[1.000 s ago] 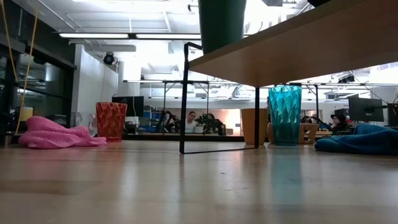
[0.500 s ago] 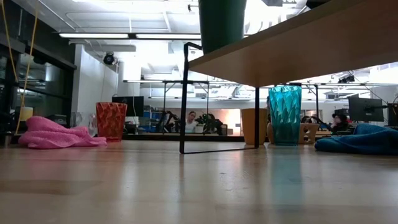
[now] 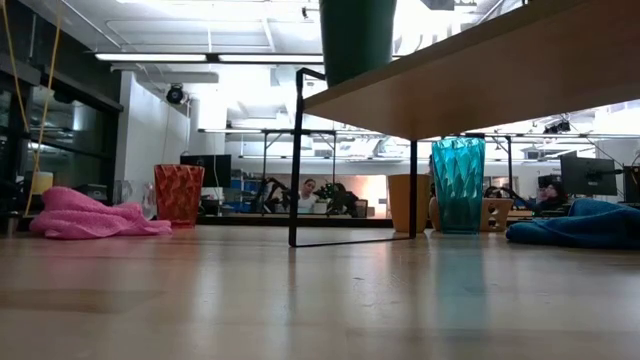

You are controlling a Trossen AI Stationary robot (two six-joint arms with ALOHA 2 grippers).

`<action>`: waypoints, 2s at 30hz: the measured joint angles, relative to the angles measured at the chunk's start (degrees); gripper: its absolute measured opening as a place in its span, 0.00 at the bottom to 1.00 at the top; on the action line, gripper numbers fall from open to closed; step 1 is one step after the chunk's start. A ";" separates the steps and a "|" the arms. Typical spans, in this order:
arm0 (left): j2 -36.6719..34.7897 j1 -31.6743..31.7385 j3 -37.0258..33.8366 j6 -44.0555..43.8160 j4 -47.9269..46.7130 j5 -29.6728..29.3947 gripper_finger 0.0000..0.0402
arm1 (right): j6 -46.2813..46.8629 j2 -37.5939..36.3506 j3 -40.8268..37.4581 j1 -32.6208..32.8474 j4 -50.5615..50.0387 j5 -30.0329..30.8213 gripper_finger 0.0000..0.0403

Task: Stack small to large cups/mugs on shelf
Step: Put the blue cup on the shelf

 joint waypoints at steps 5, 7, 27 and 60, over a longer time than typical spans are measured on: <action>1.34 0.00 -0.02 8.21 2.17 -4.77 0.05 | -1.85 3.49 6.40 0.02 -4.52 -0.03 0.00; 1.11 0.02 -0.02 9.80 1.96 -6.83 0.03 | -1.84 4.09 6.77 0.02 -4.95 -0.07 0.00; -10.23 0.00 -14.10 7.45 17.26 -4.98 0.00 | 9.46 5.86 5.15 0.02 -4.10 -0.22 0.00; -10.13 0.00 -14.10 2.93 13.89 -6.16 0.00 | 39.50 22.57 20.95 -18.49 -40.99 15.38 0.42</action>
